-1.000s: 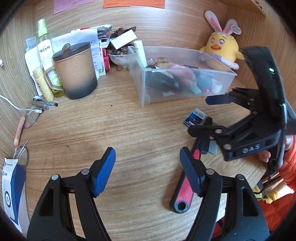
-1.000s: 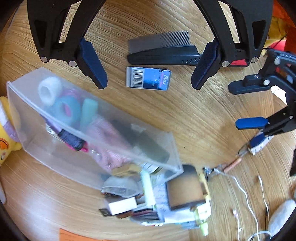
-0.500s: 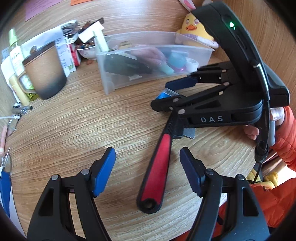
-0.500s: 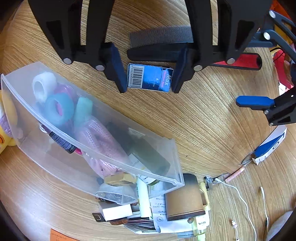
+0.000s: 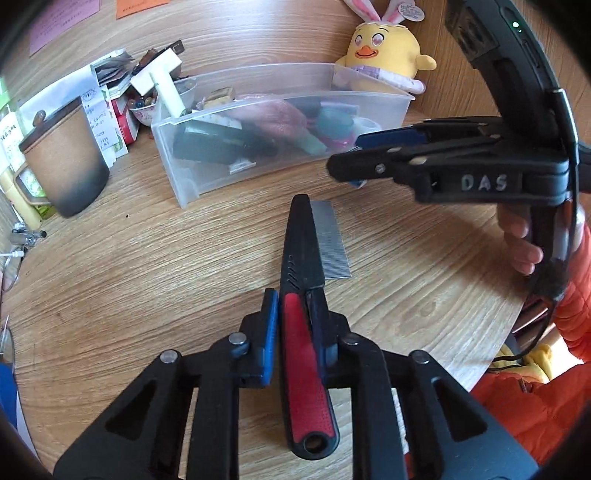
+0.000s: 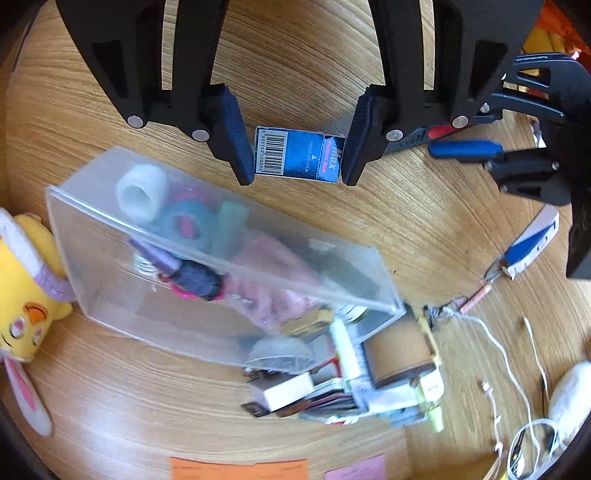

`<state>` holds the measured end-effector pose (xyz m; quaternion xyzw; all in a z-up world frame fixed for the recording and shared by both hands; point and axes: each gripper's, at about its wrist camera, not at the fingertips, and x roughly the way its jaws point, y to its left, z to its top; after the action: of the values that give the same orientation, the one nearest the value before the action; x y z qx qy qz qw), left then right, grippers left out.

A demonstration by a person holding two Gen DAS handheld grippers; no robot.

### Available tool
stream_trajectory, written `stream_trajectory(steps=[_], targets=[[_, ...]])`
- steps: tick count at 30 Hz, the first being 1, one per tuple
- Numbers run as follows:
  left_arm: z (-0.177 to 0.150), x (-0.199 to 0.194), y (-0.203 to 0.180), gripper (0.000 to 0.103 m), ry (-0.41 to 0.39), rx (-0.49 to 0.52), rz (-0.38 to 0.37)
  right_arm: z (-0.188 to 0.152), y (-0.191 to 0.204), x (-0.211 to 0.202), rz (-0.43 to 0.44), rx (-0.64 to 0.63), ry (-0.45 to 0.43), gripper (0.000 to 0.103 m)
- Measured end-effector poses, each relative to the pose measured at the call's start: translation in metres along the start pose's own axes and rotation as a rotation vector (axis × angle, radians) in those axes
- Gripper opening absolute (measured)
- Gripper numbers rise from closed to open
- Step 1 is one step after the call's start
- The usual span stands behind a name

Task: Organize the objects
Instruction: 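Grasp the blue card with the right gripper while the left gripper grasps the red-handled comb, then carry the blue card and red-handled comb into the clear box and open both grippers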

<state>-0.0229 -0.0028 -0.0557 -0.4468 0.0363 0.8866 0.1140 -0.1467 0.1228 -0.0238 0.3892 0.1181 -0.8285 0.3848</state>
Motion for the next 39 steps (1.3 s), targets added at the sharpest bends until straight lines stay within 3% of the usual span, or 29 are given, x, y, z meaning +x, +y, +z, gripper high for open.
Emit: stream_trajectory(steps=[6, 17, 19, 24, 27, 34, 36, 39], targets=[[0.002, 0.001, -0.003, 0.017, -0.002, -0.035, 0.007, -0.008, -0.021, -0.022, -0.013, 0.066, -0.038, 0.045], [0.016, -0.028, 0.004, 0.015, -0.105, -0.068, 0.055, -0.013, -0.031, -0.046, -0.022, 0.085, -0.102, 0.045], [0.019, -0.034, 0.006, 0.001, -0.118, -0.069, 0.065, -0.012, -0.031, -0.05, -0.024, 0.083, -0.113, 0.046], [0.027, -0.044, 0.009, 0.0, -0.157, -0.065, 0.073, -0.007, -0.032, -0.06, -0.018, 0.082, -0.146, 0.046], [0.025, -0.042, 0.008, 0.001, -0.13, -0.056, 0.043, -0.005, -0.029, -0.061, -0.014, 0.076, -0.152, 0.046], [0.006, -0.013, 0.003, 0.008, 0.017, -0.049, 0.006, 0.002, -0.03, -0.066, -0.022, 0.076, -0.177, 0.046], [0.004, -0.014, 0.003, 0.018, 0.01, -0.044, 0.009, 0.005, -0.031, -0.068, -0.023, 0.076, -0.188, 0.046], [0.003, -0.01, 0.004, 0.02, 0.021, -0.045, -0.011, 0.012, -0.033, -0.07, -0.031, 0.074, -0.205, 0.046]])
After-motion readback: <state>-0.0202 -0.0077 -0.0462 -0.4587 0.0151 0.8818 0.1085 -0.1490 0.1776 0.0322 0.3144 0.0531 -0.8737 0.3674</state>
